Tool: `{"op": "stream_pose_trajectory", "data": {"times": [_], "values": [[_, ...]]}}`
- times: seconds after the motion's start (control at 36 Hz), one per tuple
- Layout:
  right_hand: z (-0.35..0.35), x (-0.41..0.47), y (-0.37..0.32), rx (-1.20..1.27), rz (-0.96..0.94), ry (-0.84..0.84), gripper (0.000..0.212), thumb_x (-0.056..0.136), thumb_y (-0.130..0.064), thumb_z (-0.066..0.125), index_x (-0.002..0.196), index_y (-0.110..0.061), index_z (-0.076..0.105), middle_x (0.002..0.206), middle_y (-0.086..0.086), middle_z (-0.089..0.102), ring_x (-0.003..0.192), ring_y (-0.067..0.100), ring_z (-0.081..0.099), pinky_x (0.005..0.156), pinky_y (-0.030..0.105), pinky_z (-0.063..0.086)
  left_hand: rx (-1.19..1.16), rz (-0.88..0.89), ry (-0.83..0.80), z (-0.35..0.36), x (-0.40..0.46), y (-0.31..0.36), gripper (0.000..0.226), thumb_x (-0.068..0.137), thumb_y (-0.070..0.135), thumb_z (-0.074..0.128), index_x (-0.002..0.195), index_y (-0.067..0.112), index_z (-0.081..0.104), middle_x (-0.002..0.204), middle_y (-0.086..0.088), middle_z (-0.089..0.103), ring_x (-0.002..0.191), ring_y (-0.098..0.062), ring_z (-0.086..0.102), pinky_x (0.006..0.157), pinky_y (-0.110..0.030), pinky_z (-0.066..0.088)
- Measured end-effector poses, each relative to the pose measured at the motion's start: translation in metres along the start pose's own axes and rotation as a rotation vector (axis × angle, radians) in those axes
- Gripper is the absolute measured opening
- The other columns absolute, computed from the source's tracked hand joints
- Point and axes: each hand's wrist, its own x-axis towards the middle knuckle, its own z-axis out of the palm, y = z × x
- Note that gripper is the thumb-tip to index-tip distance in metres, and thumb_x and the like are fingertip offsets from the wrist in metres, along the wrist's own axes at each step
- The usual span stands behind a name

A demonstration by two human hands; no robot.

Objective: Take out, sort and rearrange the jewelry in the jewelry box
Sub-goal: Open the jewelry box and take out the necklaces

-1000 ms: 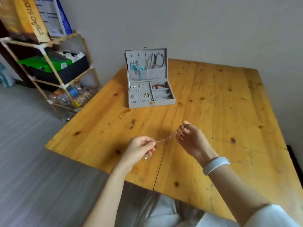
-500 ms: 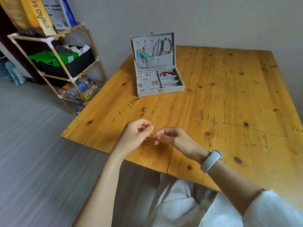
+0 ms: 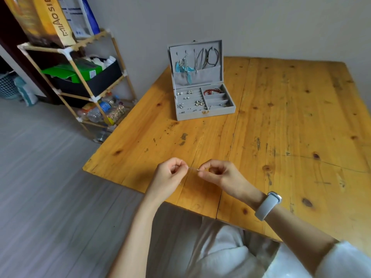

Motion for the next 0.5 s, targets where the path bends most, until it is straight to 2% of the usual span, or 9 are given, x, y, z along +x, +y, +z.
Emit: {"op": "stream_pose_trajectory", "data": {"times": [0.06, 0.11, 0.14, 0.17, 0.25, 0.33, 0.39, 0.44, 0.5], "values": [[0.003, -0.002, 0.000, 0.019, -0.012, 0.060, 0.009, 0.084, -0.021, 0.064, 0.076, -0.019, 0.067, 0.047, -0.007, 0.040, 0.047, 0.009, 0.030, 0.047, 0.017, 0.025, -0.006, -0.001, -0.019, 0.000, -0.001, 0.000, 0.015, 0.090, 0.013, 0.054, 0.076, 0.017, 0.059, 0.065, -0.004, 0.046, 0.063, -0.015, 0.042, 0.063, -0.031, 0.037], [0.005, -0.004, -0.002, 0.044, -0.019, 0.103, 0.012, 0.085, -0.024, 0.063, 0.076, -0.021, 0.069, 0.056, 0.020, 0.046, 0.057, 0.020, 0.034, 0.054, 0.027, 0.029, -0.002, 0.000, -0.043, 0.000, -0.003, 0.000, 0.015, 0.090, 0.014, 0.055, 0.076, 0.018, 0.059, 0.063, -0.001, 0.046, 0.063, -0.015, 0.042, 0.063, -0.031, 0.037], [0.005, -0.004, -0.003, 0.050, -0.019, 0.116, 0.012, 0.085, -0.025, 0.062, 0.077, -0.022, 0.070, 0.062, 0.028, 0.049, 0.061, 0.021, 0.036, 0.057, 0.030, 0.030, -0.001, 0.001, -0.055, 0.000, -0.004, 0.000, 0.016, 0.090, 0.015, 0.055, 0.075, 0.019, 0.060, 0.061, 0.001, 0.046, 0.063, -0.014, 0.042, 0.063, -0.031, 0.037], [0.004, -0.005, -0.003, 0.047, -0.014, 0.122, 0.013, 0.086, -0.025, 0.062, 0.077, -0.022, 0.071, 0.065, 0.029, 0.050, 0.063, 0.022, 0.037, 0.058, 0.031, 0.030, -0.001, 0.001, -0.066, 0.001, -0.005, 0.000, 0.015, 0.089, 0.016, 0.056, 0.075, 0.019, 0.060, 0.061, 0.001, 0.047, 0.063, -0.014, 0.042, 0.063, -0.032, 0.037], [-0.001, -0.002, -0.002, -0.011, 0.037, 0.115, 0.013, 0.087, -0.022, 0.061, 0.078, -0.016, 0.068, 0.065, 0.012, 0.049, 0.060, 0.022, 0.035, 0.051, 0.023, 0.028, -0.005, -0.013, -0.077, 0.002, -0.007, -0.002, 0.012, 0.089, 0.015, 0.056, 0.078, 0.016, 0.061, 0.063, -0.001, 0.049, 0.063, -0.014, 0.044, 0.063, -0.030, 0.037], [-0.012, 0.004, -0.001, -0.155, 0.104, 0.046, 0.012, 0.088, -0.020, 0.060, 0.083, -0.011, 0.065, 0.068, -0.001, 0.054, 0.060, 0.010, 0.042, 0.049, 0.012, 0.034, -0.022, -0.055, -0.036, -0.002, -0.006, -0.009, 0.012, 0.088, 0.013, 0.058, 0.078, 0.016, 0.062, 0.058, 0.005, 0.053, 0.056, -0.005, 0.047, 0.059, -0.023, 0.039], [-0.022, 0.013, 0.000, -0.293, 0.125, -0.009, 0.010, 0.089, -0.018, 0.058, 0.083, -0.012, 0.064, 0.074, -0.002, 0.059, 0.065, 0.010, 0.048, 0.057, 0.013, 0.039, 0.015, -0.080, 0.007, -0.008, -0.003, -0.016, 0.011, 0.087, 0.011, 0.058, 0.079, 0.017, 0.063, 0.062, 0.005, 0.059, 0.055, 0.000, 0.051, 0.057, -0.017, 0.041], [-0.031, 0.027, 0.001, -0.436, 0.125, -0.033, 0.010, 0.089, -0.016, 0.056, 0.084, -0.013, 0.064, 0.081, 0.002, 0.061, 0.072, 0.014, 0.052, 0.065, 0.022, 0.043, 0.047, -0.101, 0.053, -0.014, 0.000, -0.022, 0.011, 0.087, 0.009, 0.059, 0.079, 0.016, 0.063, 0.067, 0.001, 0.062, 0.055, 0.003, 0.054, 0.056, -0.013, 0.043], [-0.035, 0.045, 0.001, -0.549, 0.118, -0.040, 0.010, 0.089, -0.015, 0.055, 0.086, -0.012, 0.064, 0.080, 0.001, 0.060, 0.071, 0.016, 0.051, 0.060, 0.020, 0.041, 0.066, -0.117, 0.092, -0.018, 0.005, -0.027, 0.013, 0.086, 0.006, 0.059, 0.079, 0.016, 0.063, 0.070, -0.001, 0.064, 0.054, 0.002, 0.054, 0.057, -0.013, 0.045]]}}
